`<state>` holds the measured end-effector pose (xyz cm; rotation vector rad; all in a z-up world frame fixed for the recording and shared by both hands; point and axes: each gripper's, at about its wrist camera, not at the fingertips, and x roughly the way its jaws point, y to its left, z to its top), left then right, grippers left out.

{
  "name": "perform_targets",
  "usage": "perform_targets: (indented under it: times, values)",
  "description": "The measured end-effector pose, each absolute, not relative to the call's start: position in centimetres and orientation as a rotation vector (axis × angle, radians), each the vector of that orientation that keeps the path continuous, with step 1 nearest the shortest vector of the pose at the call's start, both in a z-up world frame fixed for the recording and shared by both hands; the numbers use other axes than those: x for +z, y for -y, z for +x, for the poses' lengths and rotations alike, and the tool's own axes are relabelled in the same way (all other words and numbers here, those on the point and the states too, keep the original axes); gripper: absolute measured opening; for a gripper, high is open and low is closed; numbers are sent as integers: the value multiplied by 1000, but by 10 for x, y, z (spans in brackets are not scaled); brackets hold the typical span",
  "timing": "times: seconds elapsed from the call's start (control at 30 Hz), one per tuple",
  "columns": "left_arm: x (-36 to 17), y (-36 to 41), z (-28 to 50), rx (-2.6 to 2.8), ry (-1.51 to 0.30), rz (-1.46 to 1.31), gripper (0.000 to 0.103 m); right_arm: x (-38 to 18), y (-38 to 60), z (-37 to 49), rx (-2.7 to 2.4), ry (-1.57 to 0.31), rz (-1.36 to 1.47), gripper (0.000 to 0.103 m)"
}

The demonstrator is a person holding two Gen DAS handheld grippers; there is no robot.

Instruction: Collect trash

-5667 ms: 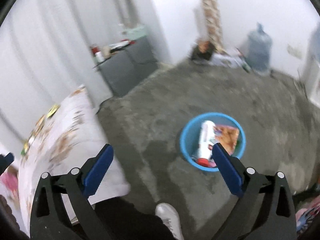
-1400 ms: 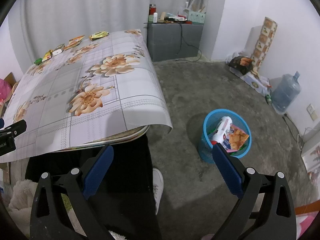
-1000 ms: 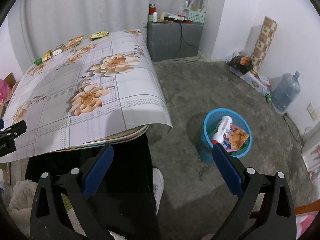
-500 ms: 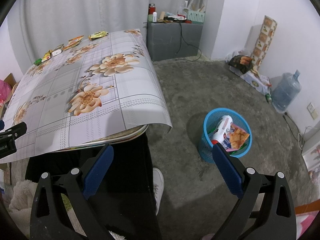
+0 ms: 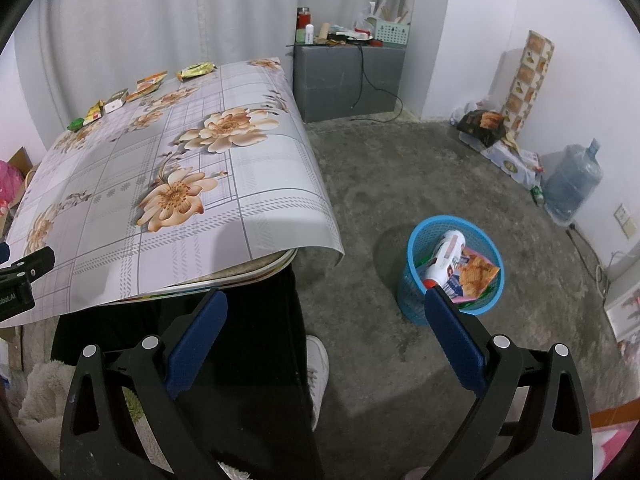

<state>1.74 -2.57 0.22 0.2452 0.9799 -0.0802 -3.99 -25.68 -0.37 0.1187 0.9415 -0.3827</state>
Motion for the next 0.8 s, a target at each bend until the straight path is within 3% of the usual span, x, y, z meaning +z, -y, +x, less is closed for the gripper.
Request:
perform_targets:
  times: [0.8]
  values:
    - [1, 24, 15, -83, -984, 243, 97, -3, 257, -40, -382, -942, 121, 95]
